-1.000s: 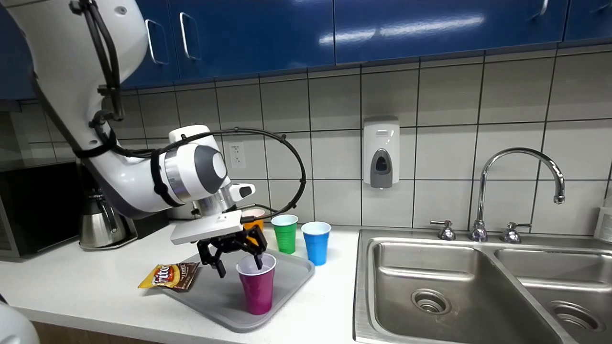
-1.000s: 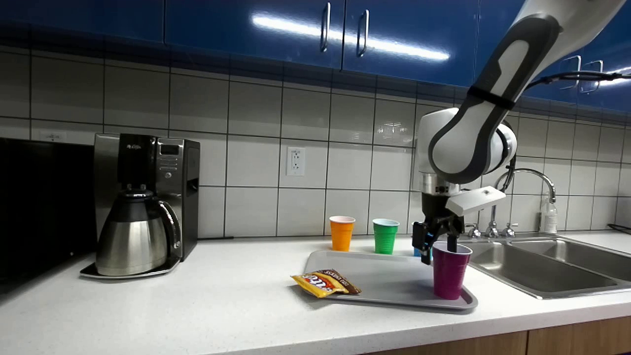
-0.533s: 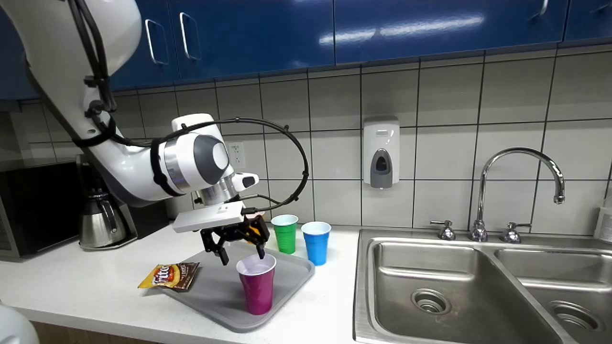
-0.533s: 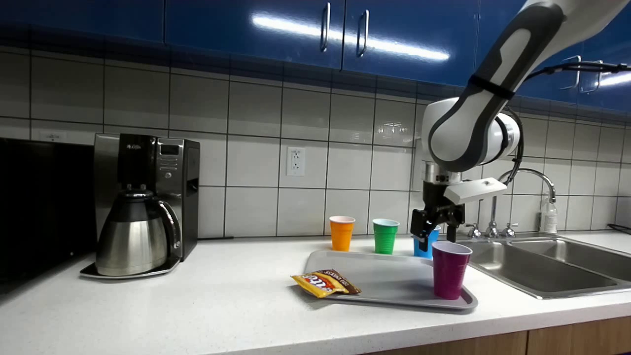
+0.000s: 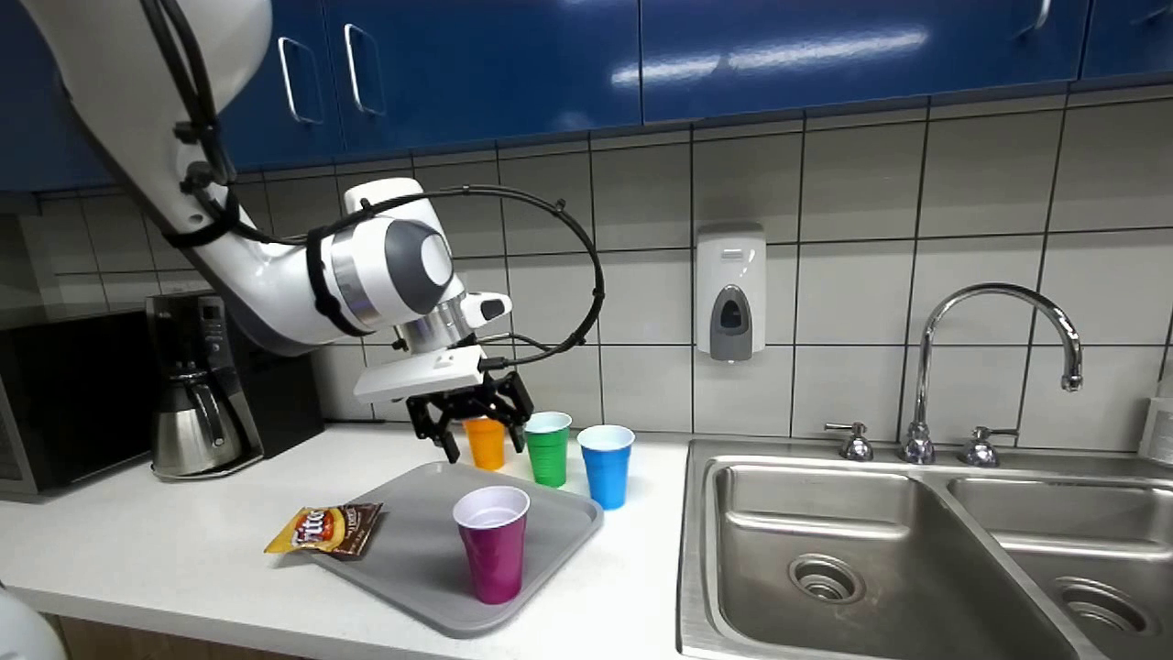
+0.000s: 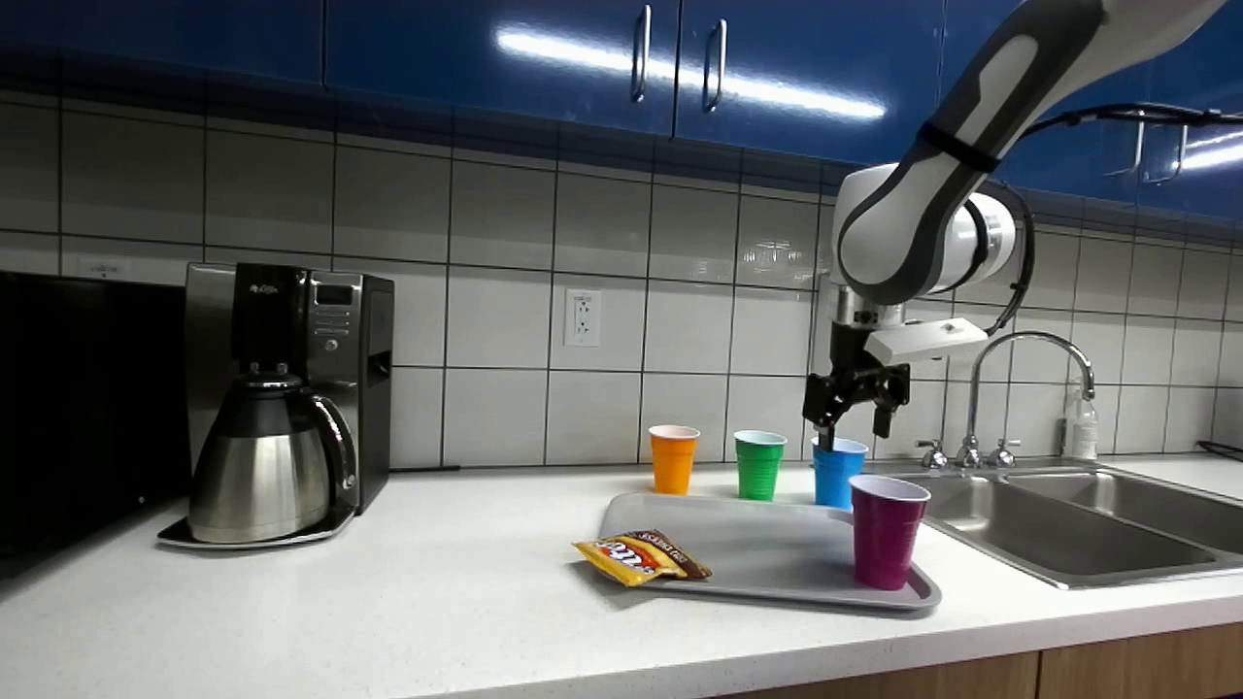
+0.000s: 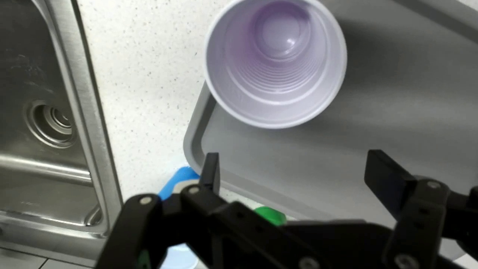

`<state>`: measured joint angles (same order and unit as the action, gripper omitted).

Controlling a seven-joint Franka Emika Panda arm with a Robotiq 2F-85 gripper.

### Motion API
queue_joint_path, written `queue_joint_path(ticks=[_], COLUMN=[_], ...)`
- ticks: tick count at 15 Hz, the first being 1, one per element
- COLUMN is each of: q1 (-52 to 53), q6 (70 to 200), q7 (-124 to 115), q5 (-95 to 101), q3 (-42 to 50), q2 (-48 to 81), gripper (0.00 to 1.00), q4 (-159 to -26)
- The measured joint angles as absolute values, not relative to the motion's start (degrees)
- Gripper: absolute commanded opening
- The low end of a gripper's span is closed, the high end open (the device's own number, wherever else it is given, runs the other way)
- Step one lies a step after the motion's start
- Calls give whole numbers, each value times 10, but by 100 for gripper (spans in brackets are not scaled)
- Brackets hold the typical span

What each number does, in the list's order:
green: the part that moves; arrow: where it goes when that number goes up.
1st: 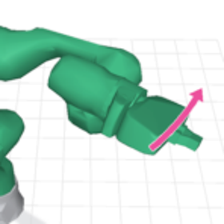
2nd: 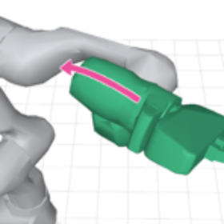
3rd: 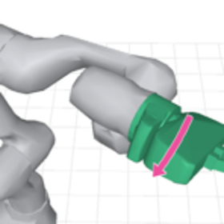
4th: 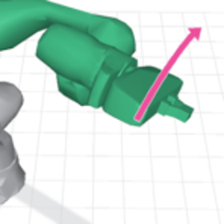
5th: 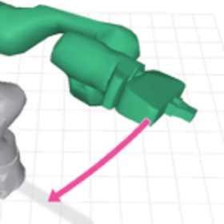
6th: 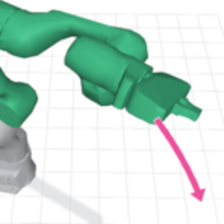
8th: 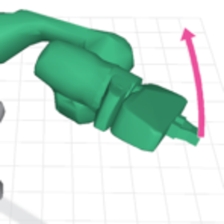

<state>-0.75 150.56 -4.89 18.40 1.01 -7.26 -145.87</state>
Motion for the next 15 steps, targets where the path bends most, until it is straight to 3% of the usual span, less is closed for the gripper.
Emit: queue_joint_path(ticks=[15], q1=[-48], q6=[1492], q7=[-64], q5=[186], q3=[62], q2=[42], gripper=[100], q4=[-1293])
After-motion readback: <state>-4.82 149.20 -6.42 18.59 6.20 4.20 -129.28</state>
